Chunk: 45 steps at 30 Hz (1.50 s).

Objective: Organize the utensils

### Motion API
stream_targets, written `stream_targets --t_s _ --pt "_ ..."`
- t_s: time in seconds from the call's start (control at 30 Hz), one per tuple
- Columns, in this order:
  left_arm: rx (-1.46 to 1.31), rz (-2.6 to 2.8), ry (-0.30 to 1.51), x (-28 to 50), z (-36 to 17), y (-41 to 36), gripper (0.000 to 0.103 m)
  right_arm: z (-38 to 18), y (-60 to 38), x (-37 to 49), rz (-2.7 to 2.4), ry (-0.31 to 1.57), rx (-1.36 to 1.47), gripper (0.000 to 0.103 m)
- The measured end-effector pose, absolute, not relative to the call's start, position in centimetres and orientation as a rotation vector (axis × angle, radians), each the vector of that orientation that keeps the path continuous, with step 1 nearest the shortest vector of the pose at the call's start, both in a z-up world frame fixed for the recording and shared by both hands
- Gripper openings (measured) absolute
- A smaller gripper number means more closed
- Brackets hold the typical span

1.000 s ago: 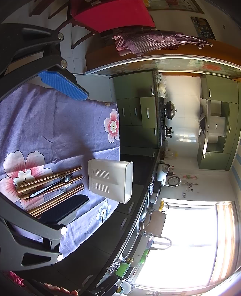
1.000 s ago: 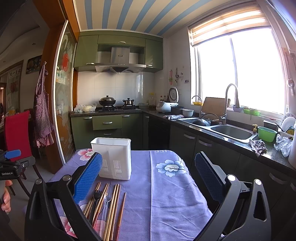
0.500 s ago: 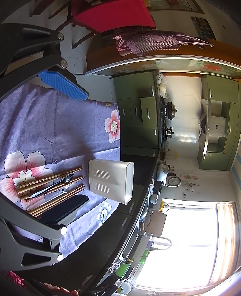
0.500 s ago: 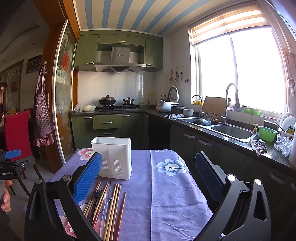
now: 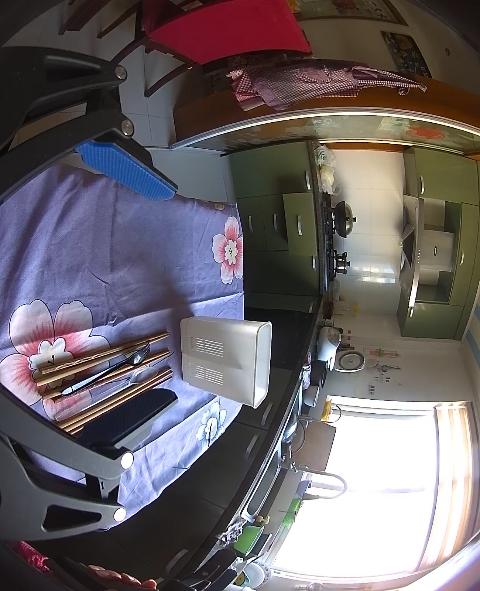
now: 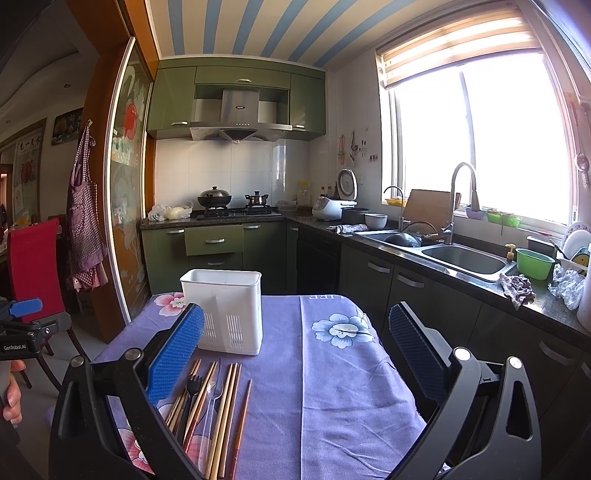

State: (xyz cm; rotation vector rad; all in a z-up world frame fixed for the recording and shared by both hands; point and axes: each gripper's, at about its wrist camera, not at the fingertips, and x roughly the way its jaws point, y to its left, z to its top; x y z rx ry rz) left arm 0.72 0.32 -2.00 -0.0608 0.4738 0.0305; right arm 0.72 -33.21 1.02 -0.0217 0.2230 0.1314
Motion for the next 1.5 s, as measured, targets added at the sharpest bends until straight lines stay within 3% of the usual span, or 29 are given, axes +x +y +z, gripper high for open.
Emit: stream_targets --t_s 0.77,1.03,1.37,1.47,1.5 --pt "-0.062 0.022 0.516 1.8 -2.1 0.1 0.097 0.7 -33.8 1.9 0.142 0.263 -0.009 0.099" --pt "-0.119 -0.012 0.63 3.9 -3.1 -0.1 0.097 -0.2 -34.2 3.0 0.155 0.294 -0.004 0.099" --pt "-0.16 -0.108 0.92 10.7 -7.3 -3.4 0.097 -1.0 -35.1 4.4 0.14 0.337 0.012 0.099" --pt "-0.193 -0.152 0.999 12.4 -8.8 -4.7 0.084 -1.3 -35.1 5.0 0.14 0.354 0.012 0.099" --pt "-0.194 -0.156 1.027 13.0 -9.3 -5.2 0.073 -1.4 -35.2 5.2 0.142 0.36 0.012 0.099"
